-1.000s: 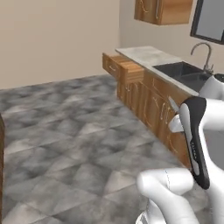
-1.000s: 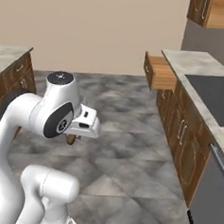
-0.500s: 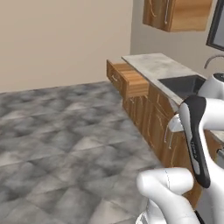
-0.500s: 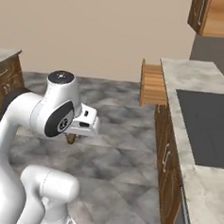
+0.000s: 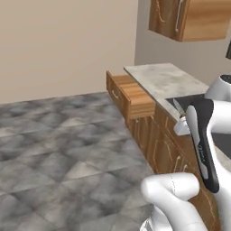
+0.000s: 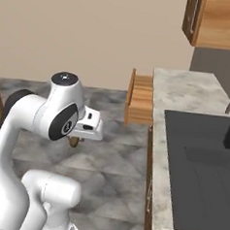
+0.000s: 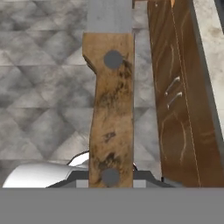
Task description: Pick up the metallic utensils from the counter and place them in the open drawer. Make sure not to pick up any wooden utensils.
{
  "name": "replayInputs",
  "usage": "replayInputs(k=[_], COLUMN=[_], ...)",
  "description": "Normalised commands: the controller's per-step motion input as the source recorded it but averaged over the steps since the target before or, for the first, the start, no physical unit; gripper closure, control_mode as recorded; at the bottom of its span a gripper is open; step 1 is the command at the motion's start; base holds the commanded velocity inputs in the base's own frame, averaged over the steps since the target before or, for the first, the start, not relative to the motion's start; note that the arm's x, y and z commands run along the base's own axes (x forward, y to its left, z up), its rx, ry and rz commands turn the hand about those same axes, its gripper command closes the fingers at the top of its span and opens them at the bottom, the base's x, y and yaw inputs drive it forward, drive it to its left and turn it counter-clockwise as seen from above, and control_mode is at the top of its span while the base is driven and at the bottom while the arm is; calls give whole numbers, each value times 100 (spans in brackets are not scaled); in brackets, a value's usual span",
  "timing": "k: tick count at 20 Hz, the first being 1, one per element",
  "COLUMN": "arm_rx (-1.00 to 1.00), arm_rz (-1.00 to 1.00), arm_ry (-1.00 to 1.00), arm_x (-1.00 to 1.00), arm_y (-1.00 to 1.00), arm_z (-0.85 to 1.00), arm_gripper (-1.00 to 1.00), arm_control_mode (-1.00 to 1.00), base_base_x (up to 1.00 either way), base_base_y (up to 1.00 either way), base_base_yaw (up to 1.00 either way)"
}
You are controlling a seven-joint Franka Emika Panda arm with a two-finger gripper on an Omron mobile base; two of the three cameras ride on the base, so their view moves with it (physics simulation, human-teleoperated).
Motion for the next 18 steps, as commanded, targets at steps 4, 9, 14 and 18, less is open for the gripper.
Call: replayInputs(k=[4,9,14,18], arm_rx=[0,0,0,0], arm_rz=[0,0,0,0], arm_ry=[0,0,0,0], arm_x=[0,0,0,0], arm_y=[0,0,0,0], arm_z=[0,0,0,0], arm_gripper=[100,100,100,100], arm_control_mode=[100,100,100,100], base_base_x=[100,100,100,100], base_base_y=[17,0,-1,-16], base_base_yaw=[1,2,0,1])
